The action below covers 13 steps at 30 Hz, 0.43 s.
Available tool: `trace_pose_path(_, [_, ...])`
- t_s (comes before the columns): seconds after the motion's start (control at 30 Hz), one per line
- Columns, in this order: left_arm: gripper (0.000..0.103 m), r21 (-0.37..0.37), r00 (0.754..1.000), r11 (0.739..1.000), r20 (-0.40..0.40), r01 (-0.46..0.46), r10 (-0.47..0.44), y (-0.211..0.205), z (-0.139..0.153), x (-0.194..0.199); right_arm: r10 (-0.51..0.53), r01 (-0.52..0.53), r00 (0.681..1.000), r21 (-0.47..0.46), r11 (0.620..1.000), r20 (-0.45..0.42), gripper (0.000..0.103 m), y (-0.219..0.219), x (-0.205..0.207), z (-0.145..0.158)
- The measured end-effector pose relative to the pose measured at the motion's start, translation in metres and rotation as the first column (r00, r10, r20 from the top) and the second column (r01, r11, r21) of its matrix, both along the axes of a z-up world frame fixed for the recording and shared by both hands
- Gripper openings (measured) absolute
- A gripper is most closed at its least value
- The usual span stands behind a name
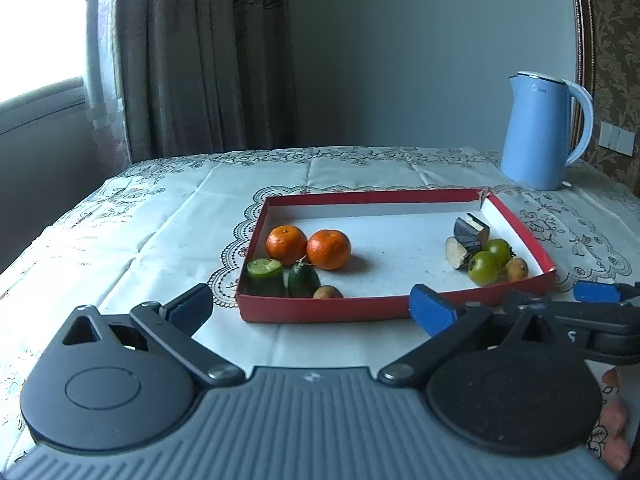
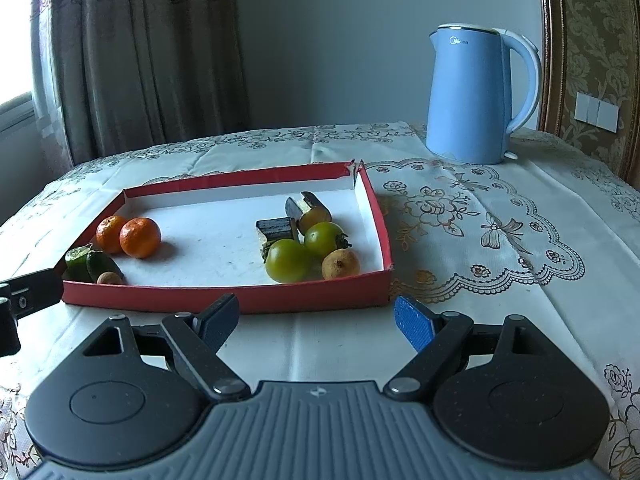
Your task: Organize fruits
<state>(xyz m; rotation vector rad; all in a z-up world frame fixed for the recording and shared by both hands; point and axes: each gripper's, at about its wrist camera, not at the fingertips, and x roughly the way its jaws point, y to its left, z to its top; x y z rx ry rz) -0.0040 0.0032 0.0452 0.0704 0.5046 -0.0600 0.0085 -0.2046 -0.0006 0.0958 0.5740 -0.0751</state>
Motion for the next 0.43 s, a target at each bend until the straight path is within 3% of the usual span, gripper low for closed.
trace_pose_path(0.13, [0.103, 0.014, 1.000, 1.000, 0.014, 0.011, -0.011, -0.0022, 0.0016, -0.0027, 0.006, -0.006, 1.000, -0.007, 1.000, 0.003, 0.085, 0.0026, -0.0013, 0.0008])
trace_pose_path(0.37, [0.103, -0.044, 1.000, 0.999, -0.004, 0.014, -0.014, 0.0029, 0.0027, 0.0009, 0.009, -0.008, 1.000, -0.013, 1.000, 0.010, 0.085, 0.0052, -0.0030, 0.0013])
trace_pose_path(0.43, [0.103, -0.019, 1.000, 1.000, 0.017, 0.002, -0.002, 0.0008, 0.0026, -0.0011, 0.010, -0.010, 1.000, -0.020, 1.000, 0.013, 0.085, 0.0066, -0.0032, 0.0013])
